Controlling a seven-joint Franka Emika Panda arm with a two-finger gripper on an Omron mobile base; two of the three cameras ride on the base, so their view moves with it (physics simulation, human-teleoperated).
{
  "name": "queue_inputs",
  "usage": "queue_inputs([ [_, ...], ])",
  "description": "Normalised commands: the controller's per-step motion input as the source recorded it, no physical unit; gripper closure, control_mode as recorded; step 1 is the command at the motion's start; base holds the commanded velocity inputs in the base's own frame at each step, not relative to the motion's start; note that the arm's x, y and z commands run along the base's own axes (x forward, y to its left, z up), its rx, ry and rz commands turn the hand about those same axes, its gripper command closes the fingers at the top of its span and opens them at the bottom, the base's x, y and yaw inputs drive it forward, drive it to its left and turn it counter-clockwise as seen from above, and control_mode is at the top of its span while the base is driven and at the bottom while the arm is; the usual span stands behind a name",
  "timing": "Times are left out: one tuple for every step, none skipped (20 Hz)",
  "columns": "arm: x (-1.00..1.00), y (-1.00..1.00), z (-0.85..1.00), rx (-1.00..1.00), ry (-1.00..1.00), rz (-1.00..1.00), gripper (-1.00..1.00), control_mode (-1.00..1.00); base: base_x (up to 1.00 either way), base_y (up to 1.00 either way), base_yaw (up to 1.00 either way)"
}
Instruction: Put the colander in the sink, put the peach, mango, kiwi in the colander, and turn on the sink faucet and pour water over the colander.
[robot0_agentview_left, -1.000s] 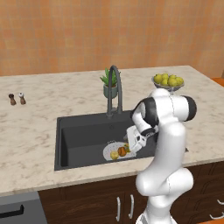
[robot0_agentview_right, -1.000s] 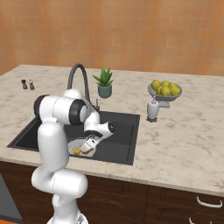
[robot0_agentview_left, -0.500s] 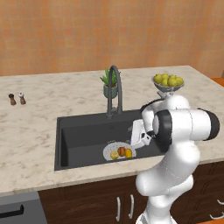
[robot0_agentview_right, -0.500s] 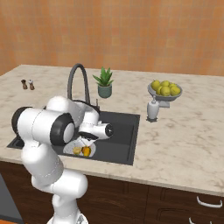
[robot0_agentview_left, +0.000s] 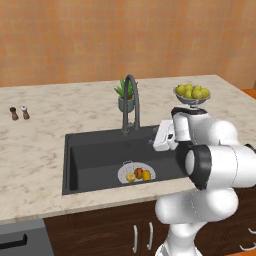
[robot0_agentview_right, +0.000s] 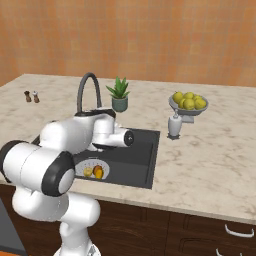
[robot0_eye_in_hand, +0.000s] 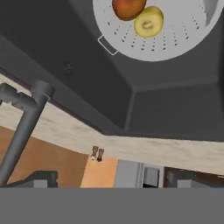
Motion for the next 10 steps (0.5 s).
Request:
queue_inputs([
  [0.37, -0.44, 1.0, 0.13, 0.05, 0.0, -1.0, -1.0, 0.0, 0.0, 0.0],
  [0.43, -0.39, 0.94, 0.12, 0.07, 0.0, -1.0, -1.0, 0.0, 0.0, 0.0],
  [0.52, -0.31, 0.76, 0.13, 0.06, 0.0, -1.0, -1.0, 0.0, 0.0, 0.0],
  [0.68, -0.29, 0.5, 0.14, 0.03, 0.0, -1.0, -1.0, 0.0, 0.0, 0.0],
  [0.76, -0.26, 0.36, 0.15, 0.02, 0.0, -1.0, -1.0, 0.0, 0.0, 0.0],
  [0.81, -0.18, 0.26, 0.14, 0.01, 0.0, -1.0, -1.0, 0.0, 0.0, 0.0],
  [0.83, -0.07, 0.04, 0.15, 0.0, 0.0, -1.0, -1.0, 0.0, 0.0, 0.0],
  [0.82, 0.0, 0.0, 0.15, 0.0, 0.0, -1.0, -1.0, 0.0, 0.0, 0.0],
  [0.79, 0.0, 0.0, 0.16, 0.0, 0.0, -1.0, -1.0, 0.0, 0.0, 0.0],
  [0.76, 0.0, -0.11, 0.17, 0.0, 0.0, -1.0, -1.0, 0.0, 0.0, 0.0],
])
